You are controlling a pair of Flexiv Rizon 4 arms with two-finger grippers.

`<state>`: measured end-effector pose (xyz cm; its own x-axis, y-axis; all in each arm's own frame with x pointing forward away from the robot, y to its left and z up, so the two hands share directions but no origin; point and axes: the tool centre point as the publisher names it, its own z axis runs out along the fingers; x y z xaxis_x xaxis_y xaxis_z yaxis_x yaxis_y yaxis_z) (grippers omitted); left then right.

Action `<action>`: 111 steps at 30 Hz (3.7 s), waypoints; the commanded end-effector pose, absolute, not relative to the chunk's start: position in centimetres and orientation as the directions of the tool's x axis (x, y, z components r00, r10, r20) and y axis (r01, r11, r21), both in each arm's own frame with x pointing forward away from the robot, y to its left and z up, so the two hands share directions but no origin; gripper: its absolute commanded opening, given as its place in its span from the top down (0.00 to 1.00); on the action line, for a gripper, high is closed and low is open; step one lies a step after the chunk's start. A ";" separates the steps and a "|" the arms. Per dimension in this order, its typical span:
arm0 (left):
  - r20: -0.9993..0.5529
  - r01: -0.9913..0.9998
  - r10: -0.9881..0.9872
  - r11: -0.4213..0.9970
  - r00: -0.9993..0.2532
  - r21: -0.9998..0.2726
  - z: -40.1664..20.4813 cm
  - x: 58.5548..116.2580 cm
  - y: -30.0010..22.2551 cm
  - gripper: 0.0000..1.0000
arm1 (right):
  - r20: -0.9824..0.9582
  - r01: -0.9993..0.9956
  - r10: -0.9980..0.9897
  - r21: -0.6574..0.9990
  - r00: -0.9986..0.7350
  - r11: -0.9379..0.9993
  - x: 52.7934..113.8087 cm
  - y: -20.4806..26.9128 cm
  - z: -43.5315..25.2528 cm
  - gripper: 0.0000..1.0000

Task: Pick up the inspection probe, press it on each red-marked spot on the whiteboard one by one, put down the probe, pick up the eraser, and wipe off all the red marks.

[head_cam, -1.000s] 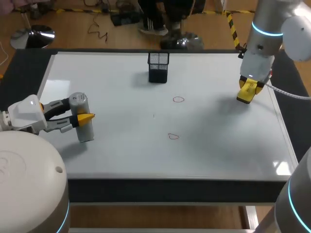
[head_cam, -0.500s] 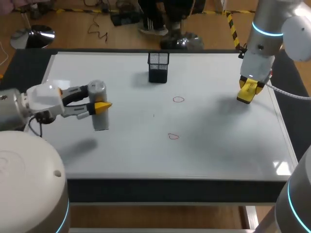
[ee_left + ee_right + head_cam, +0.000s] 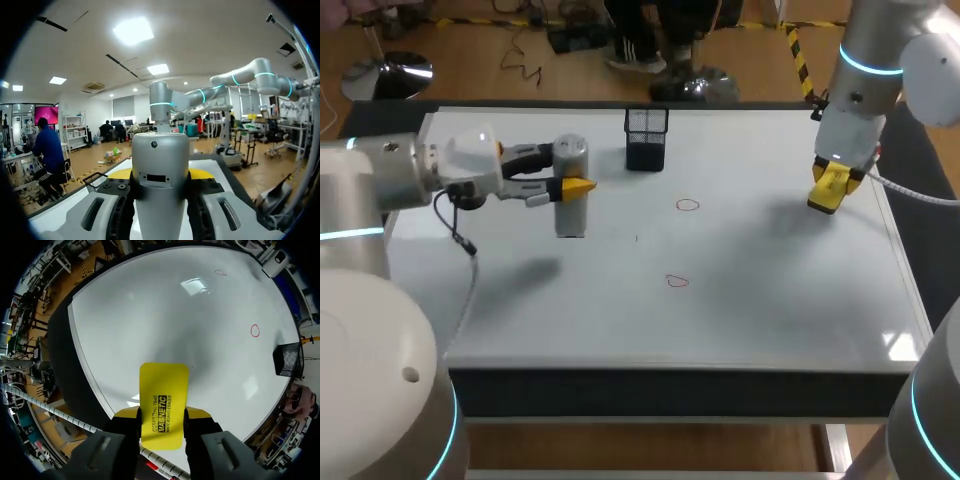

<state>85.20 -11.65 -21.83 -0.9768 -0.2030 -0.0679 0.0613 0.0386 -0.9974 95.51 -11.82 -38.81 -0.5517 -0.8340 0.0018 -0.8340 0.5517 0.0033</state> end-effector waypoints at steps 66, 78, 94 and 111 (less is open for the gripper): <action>-0.051 0.049 0.084 -0.015 -0.995 -0.999 -28.9 96.9 -29.7 1.00 | 0.005 -0.835 -0.835 0.001 -0.551 0.551 95.5 -11.9 -38.7 1.00; -0.053 0.054 0.093 0.005 -0.994 -0.999 -29.0 96.9 -29.6 1.00 | 0.005 -0.835 -0.835 0.001 -0.551 0.551 95.5 -11.9 -38.7 1.00; -0.056 0.056 0.111 0.000 -0.992 -0.998 -26.0 97.1 -29.9 1.00 | 0.005 -0.835 -0.835 0.001 -0.551 0.551 95.5 -11.9 -38.7 1.00; -0.082 0.080 0.147 -0.019 -0.986 -0.997 -17.8 103.5 -29.2 1.00 | 0.005 -0.835 -0.835 0.001 -0.551 0.551 95.5 -11.9 -38.7 1.00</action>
<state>102.10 -29.20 -18.85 -0.9903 0.1085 -0.0871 0.0839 -0.0331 -0.9959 95.49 -11.83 -38.83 -0.5517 -0.8340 0.0014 -0.8340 0.5517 0.0023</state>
